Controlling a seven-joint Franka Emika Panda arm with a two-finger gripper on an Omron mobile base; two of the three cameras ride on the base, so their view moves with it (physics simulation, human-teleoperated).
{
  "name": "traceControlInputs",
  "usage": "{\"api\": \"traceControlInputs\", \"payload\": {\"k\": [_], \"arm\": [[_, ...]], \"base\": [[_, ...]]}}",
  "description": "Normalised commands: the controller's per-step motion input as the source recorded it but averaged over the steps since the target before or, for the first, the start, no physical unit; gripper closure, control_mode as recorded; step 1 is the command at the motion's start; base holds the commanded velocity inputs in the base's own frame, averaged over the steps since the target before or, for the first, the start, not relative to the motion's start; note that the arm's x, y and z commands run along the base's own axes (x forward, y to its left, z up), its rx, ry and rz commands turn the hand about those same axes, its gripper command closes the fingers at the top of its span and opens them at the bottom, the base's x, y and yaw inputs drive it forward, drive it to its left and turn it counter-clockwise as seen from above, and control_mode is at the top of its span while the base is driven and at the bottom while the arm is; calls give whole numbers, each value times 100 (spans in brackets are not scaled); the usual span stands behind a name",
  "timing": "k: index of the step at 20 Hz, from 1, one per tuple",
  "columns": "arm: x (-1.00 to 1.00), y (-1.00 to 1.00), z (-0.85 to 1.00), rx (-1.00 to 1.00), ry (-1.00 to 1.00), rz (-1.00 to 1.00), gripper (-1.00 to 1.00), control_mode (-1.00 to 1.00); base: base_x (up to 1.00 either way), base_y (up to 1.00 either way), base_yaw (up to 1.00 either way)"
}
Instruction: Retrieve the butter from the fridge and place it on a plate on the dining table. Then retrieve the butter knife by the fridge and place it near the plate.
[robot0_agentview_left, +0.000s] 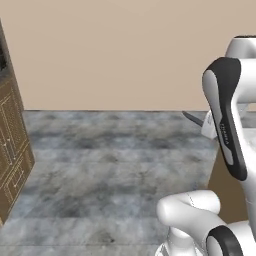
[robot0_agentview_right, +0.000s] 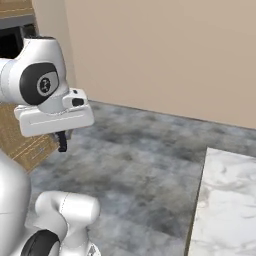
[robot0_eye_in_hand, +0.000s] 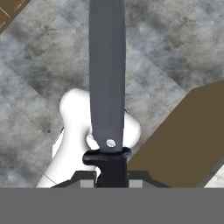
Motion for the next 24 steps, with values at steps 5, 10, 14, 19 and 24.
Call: {"api": "traceControlInputs", "payload": {"k": [5, 10, 14, 19, 24], "arm": [[0, 0, 0, 0, 0, 0, 100, 100], [0, 0, 0, 0, 0, 0, 100, 100], [0, 0, 0, 0, 0, 0, 100, 100], [0, 0, 0, 0, 0, 0, 100, 100], [0, 0, 0, 0, 0, 0, 100, 100]], "base": [[84, 7, -12], [89, 6, -14], [88, 20, -17], [87, 21, -19], [76, 0, -20]]}}
